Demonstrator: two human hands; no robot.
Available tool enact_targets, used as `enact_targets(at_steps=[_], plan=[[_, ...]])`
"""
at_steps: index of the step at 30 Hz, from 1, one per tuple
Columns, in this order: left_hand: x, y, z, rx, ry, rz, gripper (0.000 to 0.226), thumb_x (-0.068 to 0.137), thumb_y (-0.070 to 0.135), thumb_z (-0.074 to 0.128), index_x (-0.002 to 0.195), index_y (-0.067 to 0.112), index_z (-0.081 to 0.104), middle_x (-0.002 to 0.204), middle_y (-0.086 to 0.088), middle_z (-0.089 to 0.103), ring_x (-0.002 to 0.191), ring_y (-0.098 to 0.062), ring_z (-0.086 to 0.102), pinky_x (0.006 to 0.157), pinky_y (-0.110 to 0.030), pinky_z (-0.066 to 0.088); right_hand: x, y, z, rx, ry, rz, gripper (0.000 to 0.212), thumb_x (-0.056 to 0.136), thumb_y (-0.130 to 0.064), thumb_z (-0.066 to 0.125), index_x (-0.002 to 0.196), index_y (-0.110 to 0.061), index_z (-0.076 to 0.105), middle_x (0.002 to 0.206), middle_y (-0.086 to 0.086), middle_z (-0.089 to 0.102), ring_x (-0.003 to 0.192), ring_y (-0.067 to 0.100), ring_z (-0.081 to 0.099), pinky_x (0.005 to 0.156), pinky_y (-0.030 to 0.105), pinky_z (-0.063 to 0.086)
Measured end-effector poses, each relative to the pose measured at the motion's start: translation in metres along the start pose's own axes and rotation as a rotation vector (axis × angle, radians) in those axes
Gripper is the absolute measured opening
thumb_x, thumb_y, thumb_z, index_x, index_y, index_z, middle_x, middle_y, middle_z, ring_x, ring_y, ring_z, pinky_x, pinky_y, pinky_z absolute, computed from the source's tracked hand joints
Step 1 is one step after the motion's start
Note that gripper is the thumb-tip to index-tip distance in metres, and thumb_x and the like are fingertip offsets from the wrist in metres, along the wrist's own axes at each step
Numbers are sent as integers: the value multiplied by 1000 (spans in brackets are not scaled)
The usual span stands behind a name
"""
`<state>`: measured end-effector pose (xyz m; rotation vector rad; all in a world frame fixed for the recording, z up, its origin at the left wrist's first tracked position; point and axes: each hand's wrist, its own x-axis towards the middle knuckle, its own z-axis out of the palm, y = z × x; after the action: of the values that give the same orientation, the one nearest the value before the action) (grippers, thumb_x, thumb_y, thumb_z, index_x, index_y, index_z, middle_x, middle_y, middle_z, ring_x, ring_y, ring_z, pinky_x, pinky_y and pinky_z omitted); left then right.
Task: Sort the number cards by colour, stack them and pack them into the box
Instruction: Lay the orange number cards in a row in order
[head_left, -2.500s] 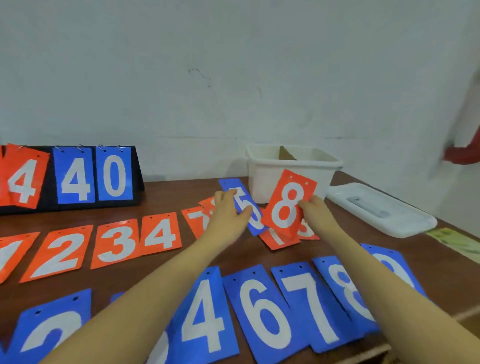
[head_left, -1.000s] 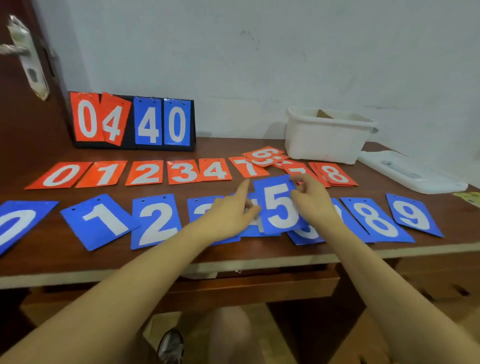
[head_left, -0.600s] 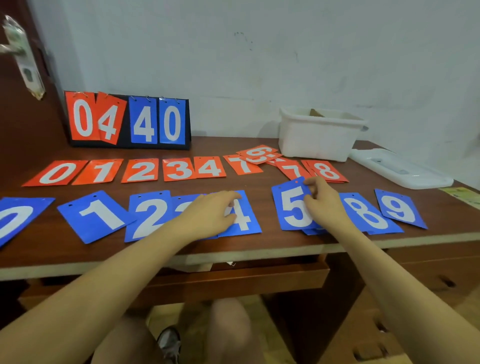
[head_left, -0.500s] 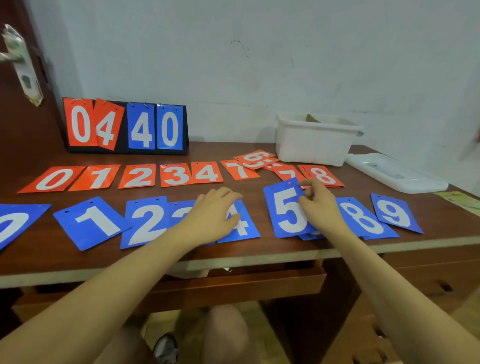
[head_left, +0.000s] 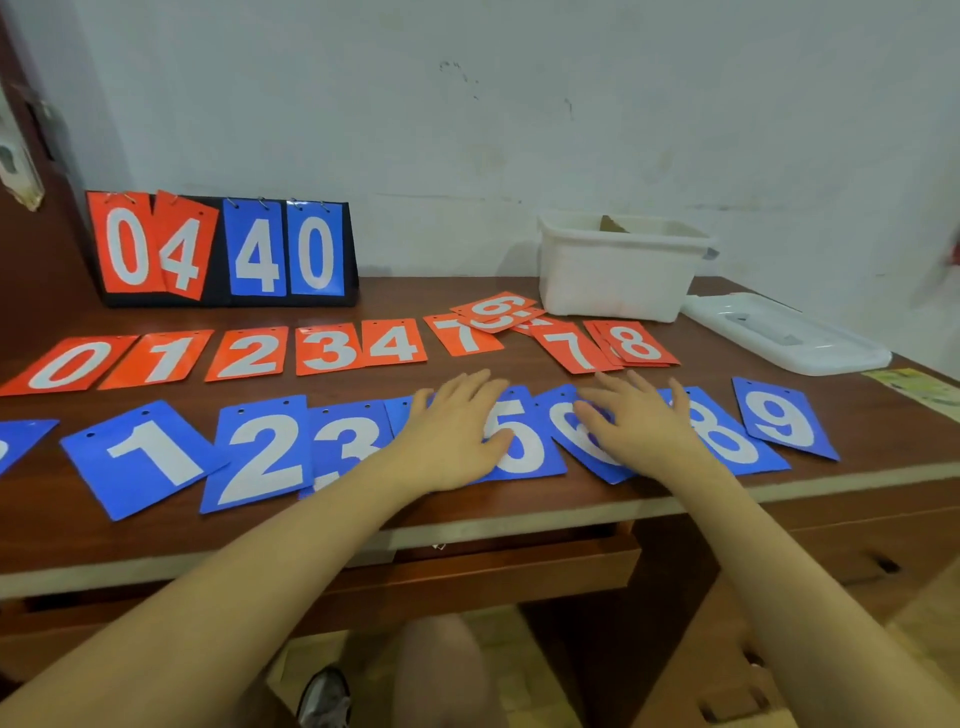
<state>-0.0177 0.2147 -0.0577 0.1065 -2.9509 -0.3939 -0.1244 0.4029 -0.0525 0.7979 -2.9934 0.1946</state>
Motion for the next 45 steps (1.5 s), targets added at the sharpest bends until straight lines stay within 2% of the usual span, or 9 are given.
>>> enact_targets(at_steps=[2,6,12,17,22,26,31,37,45], plan=[[6,8,3,32,-52,10,55,94,44,38,144,27,25,156,1,19,144,-20,14,115,-46,10,1,12,4,18,-151,39,52,96,-58,19,146,-46,17,159,-12,7,148,22,2,113,61,-4],[16,21,7,102,-105,20,49,92,44,40,137,24,37,143,-4,38,131,-27,33,107,-42,24,1,30,4,46,-152,74,53,93,-62,17,145,-50,12,159,-14,5,148,21,1,113,64,-3],[32,25,-3,75,110,-15,43,94,42,39,130,19,45,136,-4,44,127,-24,37,104,-39,27,17,18,-6,-36,-36,7,56,93,-62,13,146,-45,14,160,-10,3,148,24,1,110,59,-16],[62,-3,-27,153,157,-42,41,94,40,38,125,16,51,130,-6,51,123,-25,42,102,-40,29,68,-13,-22,18,168,-84,44,97,-41,35,136,-24,45,142,5,43,131,29,39,111,51,19],[110,-46,-36,174,116,-98,39,94,37,38,127,20,50,136,-5,48,126,-25,42,103,-40,29,144,-37,-24,200,107,-151,38,96,-36,41,127,-19,56,132,8,55,121,28,51,99,42,42],[157,-84,-29,181,58,-183,40,95,37,38,129,19,50,137,-5,46,126,-27,41,103,-41,29,208,-58,-4,149,52,-103,43,96,-43,38,125,-15,56,135,11,53,124,30,49,102,42,38],[205,-109,-16,140,65,-200,43,95,37,35,133,17,44,140,-5,44,129,-28,40,104,-44,28,261,-65,24,15,82,154,77,88,-67,34,137,-7,41,139,19,44,128,35,39,107,44,25],[247,-122,-2,5,-9,-249,47,96,39,34,139,19,34,142,-9,42,129,-31,39,105,-47,27,274,-52,27,80,-94,-112,71,82,-70,43,143,-38,29,155,-5,24,142,22,23,112,52,10],[261,-110,3,-152,83,-320,51,89,33,54,135,20,37,135,-11,43,126,-30,39,104,-42,28,261,-53,23,10,14,166,105,61,-86,50,133,-10,42,140,14,36,132,33,29,109,46,21]])
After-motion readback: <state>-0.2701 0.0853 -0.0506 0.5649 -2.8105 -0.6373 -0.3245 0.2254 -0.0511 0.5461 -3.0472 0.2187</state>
